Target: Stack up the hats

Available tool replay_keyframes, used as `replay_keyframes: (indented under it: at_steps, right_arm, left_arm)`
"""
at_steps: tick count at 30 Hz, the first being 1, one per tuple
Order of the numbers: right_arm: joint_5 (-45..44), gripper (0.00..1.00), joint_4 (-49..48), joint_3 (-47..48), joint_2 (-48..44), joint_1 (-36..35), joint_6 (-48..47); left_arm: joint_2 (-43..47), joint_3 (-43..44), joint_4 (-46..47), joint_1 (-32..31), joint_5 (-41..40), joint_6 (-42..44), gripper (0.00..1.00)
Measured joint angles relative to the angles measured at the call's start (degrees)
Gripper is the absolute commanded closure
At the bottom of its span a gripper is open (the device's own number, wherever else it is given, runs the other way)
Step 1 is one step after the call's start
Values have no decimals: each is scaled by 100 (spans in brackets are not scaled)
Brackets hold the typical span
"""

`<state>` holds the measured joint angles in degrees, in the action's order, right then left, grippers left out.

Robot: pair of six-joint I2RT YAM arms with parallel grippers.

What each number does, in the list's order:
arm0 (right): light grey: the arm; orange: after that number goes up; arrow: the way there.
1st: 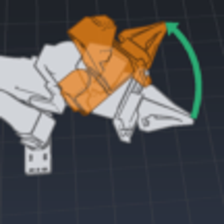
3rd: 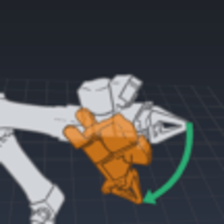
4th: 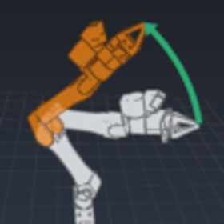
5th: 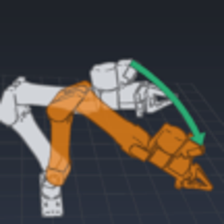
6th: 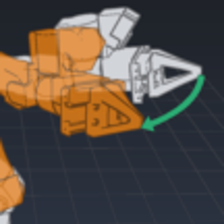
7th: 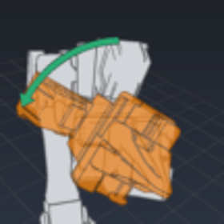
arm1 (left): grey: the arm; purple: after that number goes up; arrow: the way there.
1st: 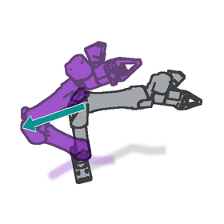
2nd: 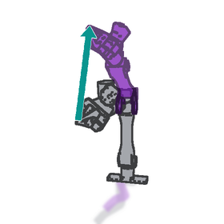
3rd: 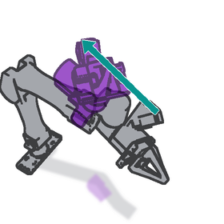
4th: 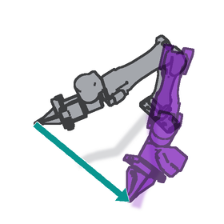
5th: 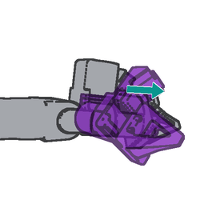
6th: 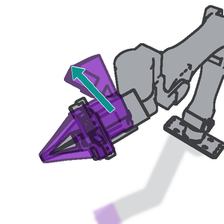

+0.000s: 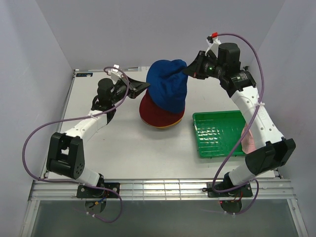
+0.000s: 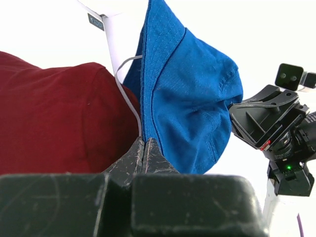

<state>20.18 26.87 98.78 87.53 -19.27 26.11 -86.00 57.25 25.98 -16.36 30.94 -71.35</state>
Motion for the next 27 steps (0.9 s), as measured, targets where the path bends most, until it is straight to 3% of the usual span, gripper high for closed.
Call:
replay_keyframes:
  at_steps: [27]
  right_arm:
    - [396,92,-994,-409,448,-721,361]
  left_arm:
    - [857,-1397,33,673,168,98,100]
